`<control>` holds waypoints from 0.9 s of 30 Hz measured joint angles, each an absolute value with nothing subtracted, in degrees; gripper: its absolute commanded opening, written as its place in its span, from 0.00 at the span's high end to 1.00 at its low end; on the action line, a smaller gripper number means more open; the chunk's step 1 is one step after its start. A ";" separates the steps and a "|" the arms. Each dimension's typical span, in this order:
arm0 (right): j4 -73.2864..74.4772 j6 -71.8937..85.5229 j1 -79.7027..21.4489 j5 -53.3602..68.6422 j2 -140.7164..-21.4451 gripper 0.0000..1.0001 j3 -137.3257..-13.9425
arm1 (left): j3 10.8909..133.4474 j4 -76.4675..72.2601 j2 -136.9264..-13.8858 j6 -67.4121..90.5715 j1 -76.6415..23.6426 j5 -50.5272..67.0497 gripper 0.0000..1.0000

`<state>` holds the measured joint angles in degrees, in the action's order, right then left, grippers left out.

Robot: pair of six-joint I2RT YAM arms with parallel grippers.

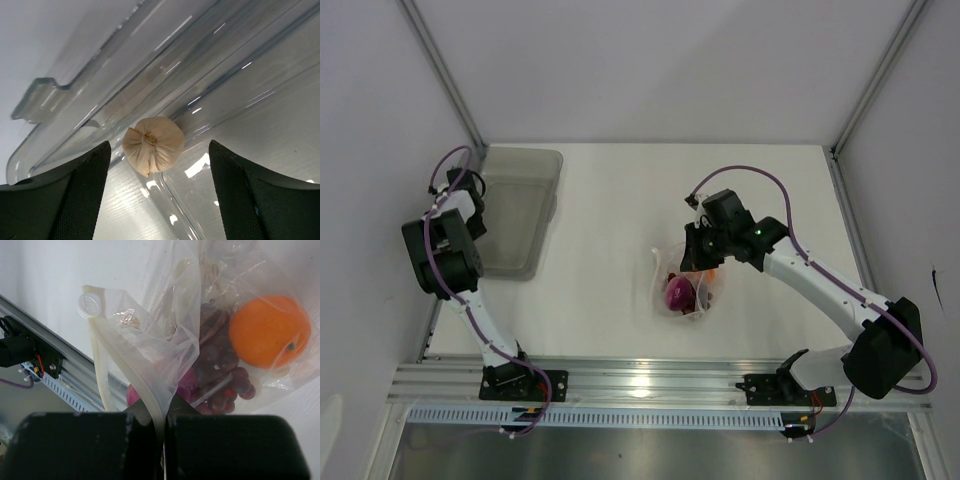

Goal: Place the food in the zip-top bag and seal the zipper
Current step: Pick up the fake vegetable from the bin.

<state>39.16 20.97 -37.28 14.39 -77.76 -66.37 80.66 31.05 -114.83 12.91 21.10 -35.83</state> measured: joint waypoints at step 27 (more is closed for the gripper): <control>39.40 20.97 -37.28 13.91 -76.42 1.00 -66.35 | 79.92 30.48 -116.27 11.92 21.30 -36.25 0.65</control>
<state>39.40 20.97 -37.28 13.91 -76.42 -66.35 79.92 30.48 -116.27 11.92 21.30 -36.25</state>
